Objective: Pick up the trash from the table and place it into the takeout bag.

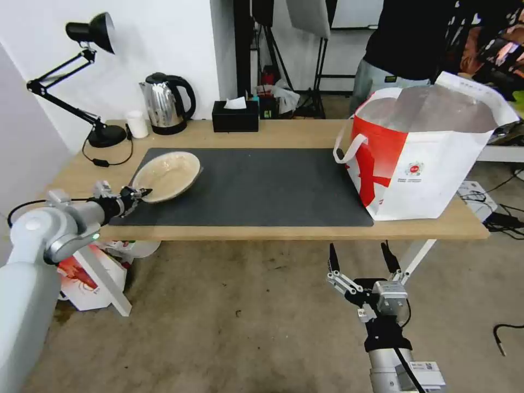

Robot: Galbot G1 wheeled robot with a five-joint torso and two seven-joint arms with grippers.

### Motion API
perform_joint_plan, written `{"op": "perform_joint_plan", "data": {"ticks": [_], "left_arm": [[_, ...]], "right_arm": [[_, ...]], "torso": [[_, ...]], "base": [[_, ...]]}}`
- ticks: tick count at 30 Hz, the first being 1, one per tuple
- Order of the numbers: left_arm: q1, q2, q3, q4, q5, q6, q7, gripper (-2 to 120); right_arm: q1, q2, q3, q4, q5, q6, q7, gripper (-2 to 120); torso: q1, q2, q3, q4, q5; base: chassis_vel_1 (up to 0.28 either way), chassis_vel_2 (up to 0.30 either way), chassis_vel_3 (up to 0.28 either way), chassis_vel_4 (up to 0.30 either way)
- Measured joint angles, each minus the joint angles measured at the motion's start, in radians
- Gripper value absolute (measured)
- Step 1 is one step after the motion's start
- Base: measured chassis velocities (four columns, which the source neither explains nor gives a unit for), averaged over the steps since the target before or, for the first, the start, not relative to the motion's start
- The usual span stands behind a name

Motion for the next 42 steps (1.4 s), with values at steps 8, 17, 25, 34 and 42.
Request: {"op": "perform_joint_plan", "data": {"ticks": [8,17,25,34,42], "left_arm": [[0.012,0.113,-0.019,-0.121,0.007,-0.082,0.224,1],[-0.047,0.296,0.073,-0.1,0.124,-0.296,0.633,1],[-0.246,0.362,0.29,-0.012,0.098,-0.398,0.88,1],[-0.634,0.277,0.699,0.119,0.085,-0.447,0.94,1],[-0.875,0.172,1.001,0.29,0.091,-0.434,0.976,1]], "right_arm": [[0.0,0.0,0.0,0.0,0.0,0.0,0.0,100],[0.0,0.0,0.0,0.0,0.0,0.0,0.0,100],[0.0,0.0,0.0,0.0,0.0,0.0,0.0,100],[0.0,0.0,0.0,0.0,0.0,0.0,0.0,100],[0.0,0.0,0.0,0.0,0.0,0.0,0.0,100]], "torso": [[0.0,0.0,0.0,0.0001,0.0],[0.0,0.0,0.0,0.0001,-0.0003],[0.0,0.0,0.0,-0.0001,0.0],[0.0,0.0,0.0,-0.0004,0.0001],[0.0,0.0,0.0,0.0,-0.0002]], "base": [[0.0,0.0,0.0,0.0],[0.0,0.0,0.0,0.0],[0.0,0.0,0.0,0.0],[0.0,0.0,0.0,0.0],[0.0,0.0,0.0,0.0]]}}
